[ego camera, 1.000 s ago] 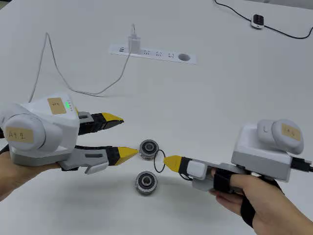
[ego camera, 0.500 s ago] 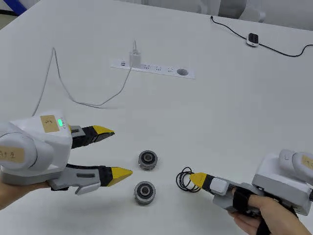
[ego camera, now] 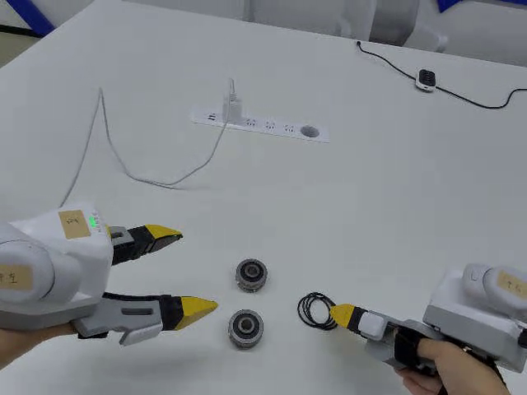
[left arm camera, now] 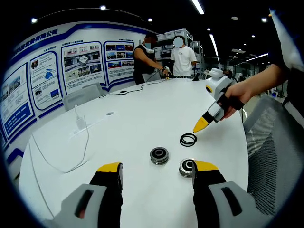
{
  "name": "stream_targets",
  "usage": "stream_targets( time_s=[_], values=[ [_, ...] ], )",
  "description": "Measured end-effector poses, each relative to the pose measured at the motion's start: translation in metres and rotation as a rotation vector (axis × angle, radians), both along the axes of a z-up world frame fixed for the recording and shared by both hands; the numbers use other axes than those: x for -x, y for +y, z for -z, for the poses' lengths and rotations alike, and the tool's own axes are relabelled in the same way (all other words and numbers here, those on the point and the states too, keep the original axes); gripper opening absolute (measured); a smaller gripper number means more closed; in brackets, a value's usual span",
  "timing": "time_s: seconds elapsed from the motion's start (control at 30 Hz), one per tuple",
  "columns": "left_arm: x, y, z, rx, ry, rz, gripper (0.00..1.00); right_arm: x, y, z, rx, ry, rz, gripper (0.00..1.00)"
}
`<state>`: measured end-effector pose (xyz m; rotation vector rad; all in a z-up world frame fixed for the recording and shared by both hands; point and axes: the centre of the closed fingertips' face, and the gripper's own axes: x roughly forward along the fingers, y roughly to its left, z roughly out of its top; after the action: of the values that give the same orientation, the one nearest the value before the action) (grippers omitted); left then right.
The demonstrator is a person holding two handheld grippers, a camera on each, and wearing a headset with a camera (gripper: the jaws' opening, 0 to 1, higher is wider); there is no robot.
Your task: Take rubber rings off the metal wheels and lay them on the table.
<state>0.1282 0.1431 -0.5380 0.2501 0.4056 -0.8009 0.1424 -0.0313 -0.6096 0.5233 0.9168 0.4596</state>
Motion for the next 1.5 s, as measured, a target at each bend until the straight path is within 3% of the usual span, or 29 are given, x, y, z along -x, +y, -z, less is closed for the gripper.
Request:
stream_targets(
  time_s=[0.2, 0.23, 0.3, 0.43, 0.63, 0.77, 0.87, 1.13, 1.37, 1.5],
  values=[
    [0.001, 0.004, -0.005, 0.015, -0.007, -0.025, 0.62, 0.0, -0.005, -0.006, 0.032, -0.031, -0.011, 0.09],
    [0.001, 0.005, -0.006, 0.018, -0.009, -0.029, 0.62, -0.001, -0.004, -0.009, 0.032, -0.054, -0.02, 0.1],
    [0.001, 0.008, -0.008, 0.011, -0.018, -0.044, 0.62, -0.008, -0.003, -0.021, 0.027, -0.156, -0.06, 0.13],
    [0.002, 0.016, -0.015, 0.022, -0.035, -0.078, 0.65, -0.007, -0.004, -0.039, 0.083, -0.279, -0.148, 0.2],
    [0.004, 0.029, -0.013, 0.017, -0.026, -0.131, 0.67, -0.002, -0.005, -0.062, 0.12, -0.404, -0.23, 0.24],
    [0.01, 0.033, -0.015, 0.029, -0.026, -0.152, 0.7, 0.004, -0.004, -0.079, 0.192, -0.525, -0.321, 0.29],
    [0.013, 0.032, -0.016, 0.034, -0.025, -0.153, 0.74, 0.011, -0.002, -0.087, 0.222, -0.575, -0.377, 0.32],
    [0.022, 0.03, -0.02, 0.056, -0.022, -0.163, 0.83, 0.027, -0.006, -0.092, 0.279, -0.631, -0.426, 0.42],
    [0.036, 0.028, -0.021, 0.064, -0.021, -0.151, 0.99, 0.05, -0.014, -0.082, 0.332, -0.651, -0.51, 0.51],
    [0.041, 0.03, -0.025, 0.086, -0.025, -0.15, 1.0, 0.058, -0.021, -0.076, 0.37, -0.655, -0.539, 0.56]
  ],
)
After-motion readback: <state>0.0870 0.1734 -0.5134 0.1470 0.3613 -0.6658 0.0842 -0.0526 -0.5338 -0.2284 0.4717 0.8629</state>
